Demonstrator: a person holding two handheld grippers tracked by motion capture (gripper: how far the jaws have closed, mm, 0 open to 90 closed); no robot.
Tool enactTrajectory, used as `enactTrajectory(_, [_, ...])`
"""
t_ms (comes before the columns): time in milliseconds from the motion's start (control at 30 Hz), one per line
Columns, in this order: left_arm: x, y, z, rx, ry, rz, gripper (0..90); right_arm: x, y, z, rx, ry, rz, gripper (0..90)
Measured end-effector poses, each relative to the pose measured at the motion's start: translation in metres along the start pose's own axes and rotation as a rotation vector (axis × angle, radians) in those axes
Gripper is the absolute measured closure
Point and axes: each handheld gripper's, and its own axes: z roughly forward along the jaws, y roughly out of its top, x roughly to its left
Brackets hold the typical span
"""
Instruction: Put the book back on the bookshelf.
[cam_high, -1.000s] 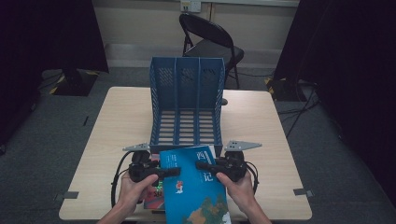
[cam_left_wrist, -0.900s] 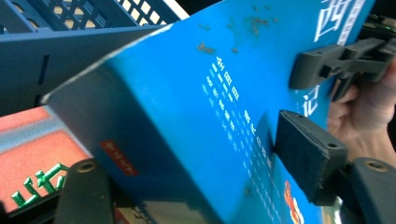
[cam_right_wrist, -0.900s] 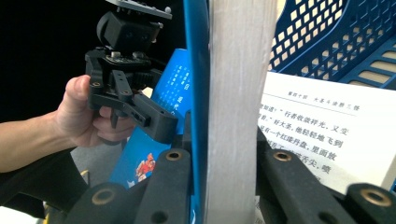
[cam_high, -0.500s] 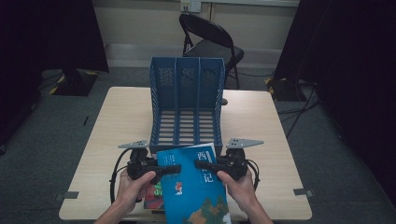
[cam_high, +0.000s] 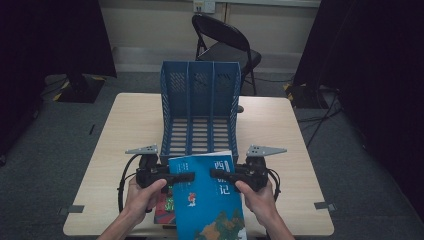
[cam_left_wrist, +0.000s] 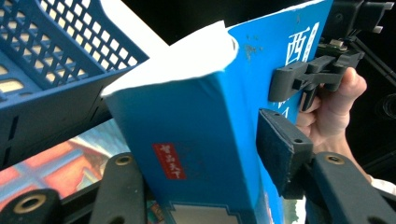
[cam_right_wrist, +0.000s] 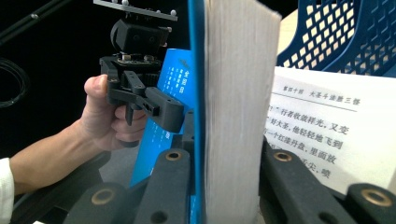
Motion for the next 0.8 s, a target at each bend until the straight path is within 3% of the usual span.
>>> enactTrajectory(167, [-0.011, 0.010, -0.006, -0.051, -0.031, 0.037, 53.6, 0.009, 0.009, -0.007, -0.040, 0.005, -0.011, 77.7])
enactTrajectory(233, [-0.016, 0.015, -0.008, -0.052, -0.016, 0.060, 55.6, 0.013, 0.014, -0.009, -0.057, 0.003, -0.015, 77.8])
enactTrajectory(400, [-0.023, 0.023, -0.012, -0.080, -0.025, 0.050, 57.6, 0.019, 0.022, -0.011, -0.078, 0.002, -0.031, 77.8])
enactTrajectory(533, [-0.031, 0.033, -0.016, -0.106, -0.021, 0.079, 58.4, 0.025, 0.032, -0.014, -0.100, 0.000, -0.052, 77.9])
enactTrajectory(633, [-0.039, 0.044, -0.021, -0.135, -0.010, 0.126, 59.0, 0.030, 0.043, -0.017, -0.124, 0.002, -0.076, 77.9])
enactTrajectory(700, [-0.039, 0.048, -0.023, -0.164, -0.017, 0.142, 59.9, 0.033, 0.049, -0.017, -0.135, -0.003, -0.099, 77.7])
enactTrajectory(800, [-0.040, 0.053, -0.025, -0.178, 0.010, 0.169, 59.8, 0.034, 0.058, -0.015, -0.139, -0.012, -0.115, 77.7])
